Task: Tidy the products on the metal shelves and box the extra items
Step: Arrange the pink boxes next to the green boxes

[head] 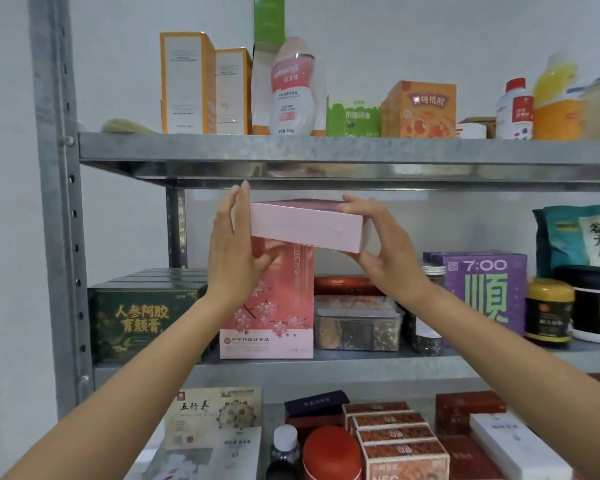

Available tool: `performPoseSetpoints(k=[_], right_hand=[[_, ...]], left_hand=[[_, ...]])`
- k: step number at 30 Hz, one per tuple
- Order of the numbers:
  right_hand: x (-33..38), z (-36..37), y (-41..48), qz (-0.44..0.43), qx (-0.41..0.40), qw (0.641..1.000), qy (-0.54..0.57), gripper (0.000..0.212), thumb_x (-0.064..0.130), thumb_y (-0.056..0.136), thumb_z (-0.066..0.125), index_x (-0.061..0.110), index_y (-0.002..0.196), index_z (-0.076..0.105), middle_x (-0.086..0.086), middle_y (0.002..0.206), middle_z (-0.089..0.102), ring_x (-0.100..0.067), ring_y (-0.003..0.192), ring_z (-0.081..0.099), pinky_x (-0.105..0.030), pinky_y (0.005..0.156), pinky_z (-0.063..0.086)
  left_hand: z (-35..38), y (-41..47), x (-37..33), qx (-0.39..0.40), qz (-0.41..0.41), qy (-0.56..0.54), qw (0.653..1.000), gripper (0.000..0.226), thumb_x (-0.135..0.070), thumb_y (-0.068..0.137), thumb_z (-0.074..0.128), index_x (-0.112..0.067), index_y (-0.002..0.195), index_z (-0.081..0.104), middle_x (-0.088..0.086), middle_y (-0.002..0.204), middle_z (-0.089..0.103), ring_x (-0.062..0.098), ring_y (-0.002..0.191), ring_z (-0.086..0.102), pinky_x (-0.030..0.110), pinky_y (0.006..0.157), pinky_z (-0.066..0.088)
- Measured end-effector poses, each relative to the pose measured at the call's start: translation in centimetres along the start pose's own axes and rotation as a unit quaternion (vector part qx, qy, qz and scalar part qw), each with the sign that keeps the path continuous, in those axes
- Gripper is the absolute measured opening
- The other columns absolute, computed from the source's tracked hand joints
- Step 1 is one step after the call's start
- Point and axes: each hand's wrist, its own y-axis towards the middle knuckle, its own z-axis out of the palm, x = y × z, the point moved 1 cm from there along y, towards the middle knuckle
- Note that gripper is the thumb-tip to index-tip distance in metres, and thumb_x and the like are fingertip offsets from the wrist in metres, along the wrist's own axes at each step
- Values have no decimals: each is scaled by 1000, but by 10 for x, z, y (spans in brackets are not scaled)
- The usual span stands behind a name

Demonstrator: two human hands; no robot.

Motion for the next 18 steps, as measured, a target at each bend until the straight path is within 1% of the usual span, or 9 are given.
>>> performPoseSetpoints(k=[3,5,7,9,11,12,14,16,18], right_hand=[[20,-18,-12,-37,-31,999,2,59,-10,77,75,10,124,46,-1,129,53,-16,131,47,-30,113,34],[36,-35,-17,-36,-46,998,36,55,0,79,76,14,124,46,-4,128,53,-21,126,51,-33,106,42],[53,-51,-19,-13,-57,995,78,50,15,80,74,24,120,45,1,126,52,-21,123,53,-46,103,46],[67,-68,-18,4,-69,992,108,54,26,80,74,27,121,40,4,124,50,-17,121,52,-48,101,47],[78,-82,-16,7,-80,988,130,51,31,83,73,24,120,39,2,122,50,-14,120,52,-40,100,49],[80,-88,-14,10,-86,986,140,49,25,84,73,22,120,39,2,121,50,-12,120,52,-35,99,49],[84,-98,-13,24,-93,984,147,50,7,84,71,17,120,38,1,120,50,-9,119,52,-29,98,49],[86,-107,-16,44,-96,984,144,51,2,81,69,12,120,37,0,121,51,-9,120,52,-28,97,49],[87,-116,-20,57,-96,985,133,51,1,82,69,8,121,38,-2,121,52,-12,120,52,-25,96,48]], left_hand=[[-9,-1,-21,-40,-13,-180,983,103,-45,71,76,-11,151,20,6,152,27,19,141,28,39,117,27],[-17,-7,-34,-33,-35,-271,961,91,-38,71,80,-25,145,28,-3,149,36,12,137,37,35,113,36],[-21,-14,-48,4,-66,-338,939,77,-30,71,84,-37,133,39,-11,136,51,0,127,47,19,101,43],[-24,-19,-61,30,-58,-369,927,69,-26,74,83,-38,129,41,-17,130,54,-5,123,49,11,97,42],[-25,-19,-75,52,-30,-380,923,67,-33,79,75,-36,135,37,-15,138,49,2,132,44,20,110,36],[-24,-17,-81,65,-18,-377,924,71,-36,81,73,-33,140,34,-12,144,45,5,137,39,24,114,32],[-20,-13,-88,98,-15,-365,926,84,-39,83,74,-25,150,24,-10,152,37,4,141,32,19,115,26],[-14,-13,-91,132,-25,-353,926,95,-41,83,73,-23,154,14,-17,153,32,-3,141,29,10,112,23],[-7,-18,-91,157,-43,-346,924,99,-46,79,71,-24,155,11,-20,152,32,-5,140,28,11,112,22]])
